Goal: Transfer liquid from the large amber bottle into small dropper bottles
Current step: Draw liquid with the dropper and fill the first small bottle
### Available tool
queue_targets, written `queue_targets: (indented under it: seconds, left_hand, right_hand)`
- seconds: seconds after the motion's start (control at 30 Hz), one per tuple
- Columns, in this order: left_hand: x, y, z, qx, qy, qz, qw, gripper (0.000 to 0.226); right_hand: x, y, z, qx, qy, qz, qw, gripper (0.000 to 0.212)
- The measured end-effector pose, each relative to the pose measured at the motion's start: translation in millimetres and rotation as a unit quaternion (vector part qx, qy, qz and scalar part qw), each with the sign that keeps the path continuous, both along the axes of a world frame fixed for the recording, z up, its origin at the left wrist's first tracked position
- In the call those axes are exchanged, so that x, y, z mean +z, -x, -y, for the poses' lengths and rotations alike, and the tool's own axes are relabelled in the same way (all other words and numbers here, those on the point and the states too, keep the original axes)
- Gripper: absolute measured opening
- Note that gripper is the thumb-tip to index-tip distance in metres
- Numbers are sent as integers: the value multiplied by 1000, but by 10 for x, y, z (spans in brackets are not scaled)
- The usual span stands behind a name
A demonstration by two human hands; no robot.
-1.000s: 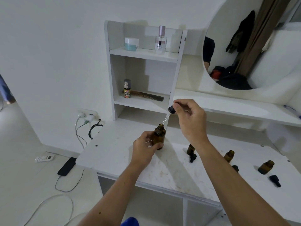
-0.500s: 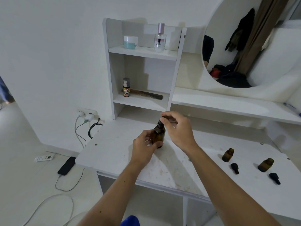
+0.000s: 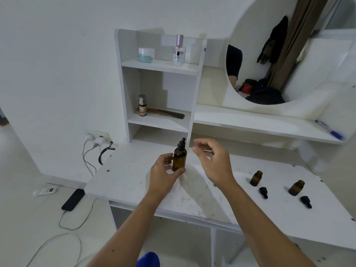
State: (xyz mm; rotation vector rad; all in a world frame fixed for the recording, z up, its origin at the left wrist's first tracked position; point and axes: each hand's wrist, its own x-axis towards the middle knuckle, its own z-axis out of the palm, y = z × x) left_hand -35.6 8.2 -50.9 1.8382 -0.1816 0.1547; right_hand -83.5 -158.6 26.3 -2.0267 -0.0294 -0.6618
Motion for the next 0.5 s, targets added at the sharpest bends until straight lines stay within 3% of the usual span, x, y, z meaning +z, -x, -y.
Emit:
queue_targets:
  seconds: [0.2,0.4,0.5]
  left_hand:
    - [-5,252,33,82,8,1,997,66]
    - [-26,461,246,12,19,25,999,40]
    - [-17,460,445,-33,27,14,999,37]
  right_hand:
    - [-242,401,326,-36,-32,-8,999,17]
    - [-551,663,607,-100,-55,-60,992,17]
    - [-684,672,632,-119,-55,-94,987,24]
